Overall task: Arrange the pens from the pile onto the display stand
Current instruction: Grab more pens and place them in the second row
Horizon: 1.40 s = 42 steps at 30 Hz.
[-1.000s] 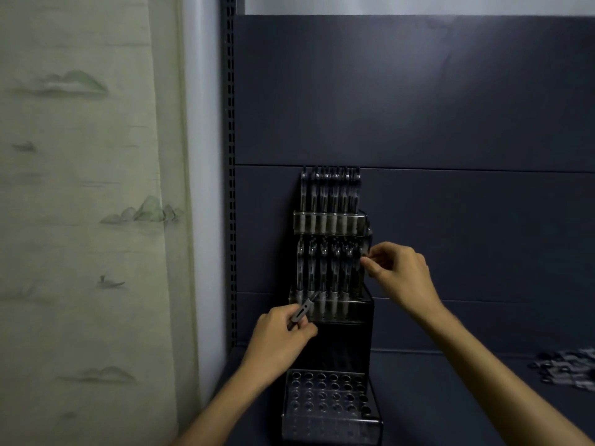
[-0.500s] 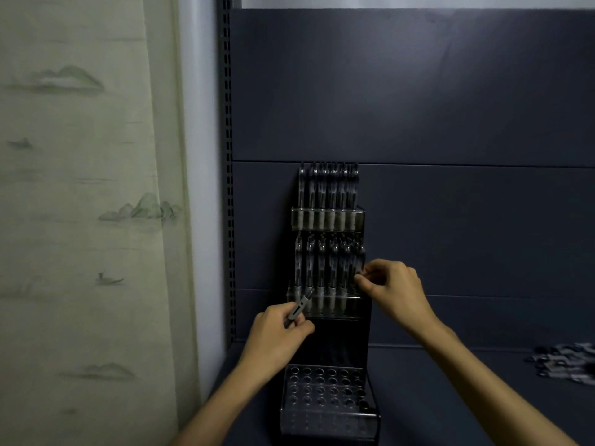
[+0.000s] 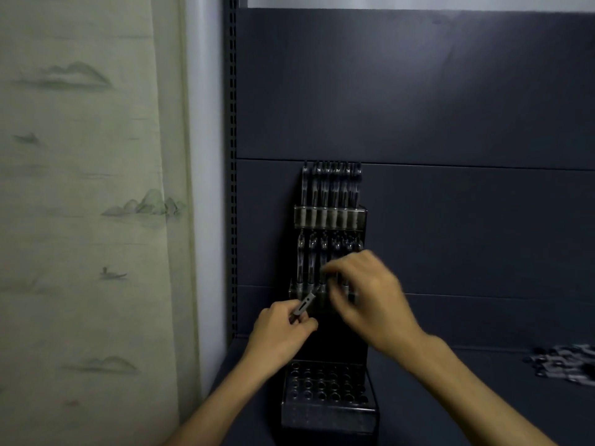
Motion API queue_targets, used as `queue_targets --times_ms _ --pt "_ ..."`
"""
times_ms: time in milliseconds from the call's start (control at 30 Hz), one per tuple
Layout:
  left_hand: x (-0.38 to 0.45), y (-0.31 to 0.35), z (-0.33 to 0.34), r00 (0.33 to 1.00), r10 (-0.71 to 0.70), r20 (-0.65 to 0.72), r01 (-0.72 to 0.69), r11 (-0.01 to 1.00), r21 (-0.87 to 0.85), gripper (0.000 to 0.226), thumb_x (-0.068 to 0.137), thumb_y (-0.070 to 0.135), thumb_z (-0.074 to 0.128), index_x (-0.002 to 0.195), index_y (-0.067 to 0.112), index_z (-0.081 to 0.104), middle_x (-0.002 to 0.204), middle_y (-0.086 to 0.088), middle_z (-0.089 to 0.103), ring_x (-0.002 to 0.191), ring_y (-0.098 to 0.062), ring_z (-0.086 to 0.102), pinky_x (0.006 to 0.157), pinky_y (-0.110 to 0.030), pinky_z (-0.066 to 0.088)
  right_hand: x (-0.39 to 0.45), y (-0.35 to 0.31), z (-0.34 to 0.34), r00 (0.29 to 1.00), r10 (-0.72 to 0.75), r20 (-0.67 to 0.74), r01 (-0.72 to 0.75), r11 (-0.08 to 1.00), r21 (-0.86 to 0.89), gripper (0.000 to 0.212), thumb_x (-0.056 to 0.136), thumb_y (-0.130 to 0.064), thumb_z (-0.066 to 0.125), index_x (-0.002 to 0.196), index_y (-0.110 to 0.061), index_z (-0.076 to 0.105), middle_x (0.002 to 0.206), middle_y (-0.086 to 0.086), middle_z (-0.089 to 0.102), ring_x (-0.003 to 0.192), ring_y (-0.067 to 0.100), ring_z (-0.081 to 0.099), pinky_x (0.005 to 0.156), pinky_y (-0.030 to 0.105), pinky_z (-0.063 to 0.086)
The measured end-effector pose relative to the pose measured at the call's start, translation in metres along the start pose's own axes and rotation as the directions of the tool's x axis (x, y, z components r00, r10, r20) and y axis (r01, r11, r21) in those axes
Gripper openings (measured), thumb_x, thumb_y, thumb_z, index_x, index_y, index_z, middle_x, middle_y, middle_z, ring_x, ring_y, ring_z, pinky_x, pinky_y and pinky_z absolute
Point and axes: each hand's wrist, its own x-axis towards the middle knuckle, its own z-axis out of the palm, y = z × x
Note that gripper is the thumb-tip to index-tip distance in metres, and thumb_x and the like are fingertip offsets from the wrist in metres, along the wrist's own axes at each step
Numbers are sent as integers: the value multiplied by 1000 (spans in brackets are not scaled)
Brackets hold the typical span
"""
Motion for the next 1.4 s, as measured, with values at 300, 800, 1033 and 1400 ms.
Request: queue_targets --times_ms 300,800,1033,1400 --pt "-5 4 -6 995 72 74 -80 991 107 13 80 18 61 73 29 64 72 5 71 70 -8 67 66 -39 56 -10 -13 27 903 -246 353 230 969 87 30 85 -7 69 109 -23 72 102 -10 65 96 10 55 89 30 46" --pt "-2 -5 -15 997 31 -66 -12 959 283 37 77 62 65 52 37 53 47 8 48 57 -14 54 51 -29 32 -14 -8 24 904 -104 414 181 971 -153 36 73 3 72 100 -22 68 93 -6 49 83 14 46 64 29 45" --pt "1 -8 -17 996 32 -80 -5 949 315 22 72 49 72 57 40 58 56 10 59 63 -7 59 53 -27 37 -16 -11 28 907 -117 404 220 951 -219 22 81 -13 76 96 -23 64 90 -6 48 79 14 46 61 25 34" --pt "3 -28 -23 994 3 -113 27 964 265 34 76 43 76 60 24 53 41 14 50 45 -1 49 51 -21 35 25 -6 15 905 424 -27 -385 844 372 8 86 -23 78 92 -19 73 78 -12 72 76 -1 68 68 15 53"
